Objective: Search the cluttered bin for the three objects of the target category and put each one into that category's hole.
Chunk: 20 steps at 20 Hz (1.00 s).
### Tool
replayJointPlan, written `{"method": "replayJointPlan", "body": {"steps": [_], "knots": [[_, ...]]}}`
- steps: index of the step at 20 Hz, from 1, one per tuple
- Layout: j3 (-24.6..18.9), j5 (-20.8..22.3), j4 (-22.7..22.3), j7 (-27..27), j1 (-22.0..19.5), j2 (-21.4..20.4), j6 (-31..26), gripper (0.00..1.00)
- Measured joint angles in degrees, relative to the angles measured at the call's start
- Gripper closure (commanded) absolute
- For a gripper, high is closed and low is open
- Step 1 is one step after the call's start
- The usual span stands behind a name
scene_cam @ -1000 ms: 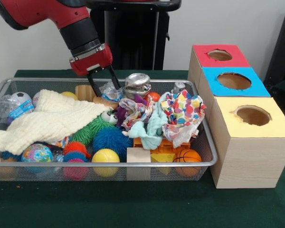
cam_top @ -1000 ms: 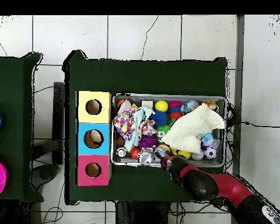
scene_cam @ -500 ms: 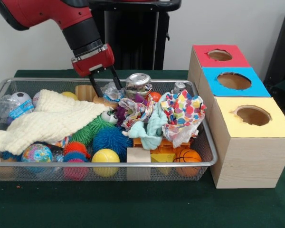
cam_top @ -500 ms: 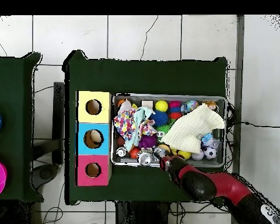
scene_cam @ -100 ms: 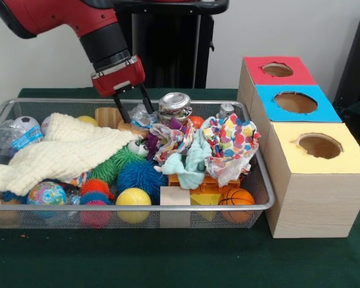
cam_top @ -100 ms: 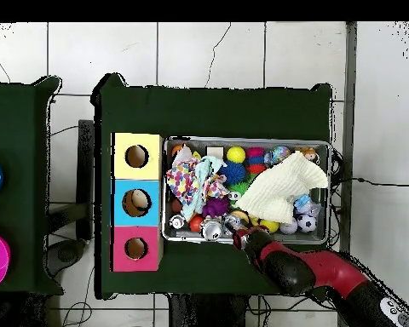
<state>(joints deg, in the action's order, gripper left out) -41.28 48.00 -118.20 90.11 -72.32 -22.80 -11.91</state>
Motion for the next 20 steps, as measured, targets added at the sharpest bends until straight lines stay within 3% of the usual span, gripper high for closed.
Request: {"method": "replayJointPlan", "body": {"steps": [11,20], "knots": [[-0.6,1.7,-0.4,0.0,0.0,-0.8,0.4,1.00],[-4.8,2.6,-1.2,0.0,0.2,-7.8,0.4,1.00]]}}
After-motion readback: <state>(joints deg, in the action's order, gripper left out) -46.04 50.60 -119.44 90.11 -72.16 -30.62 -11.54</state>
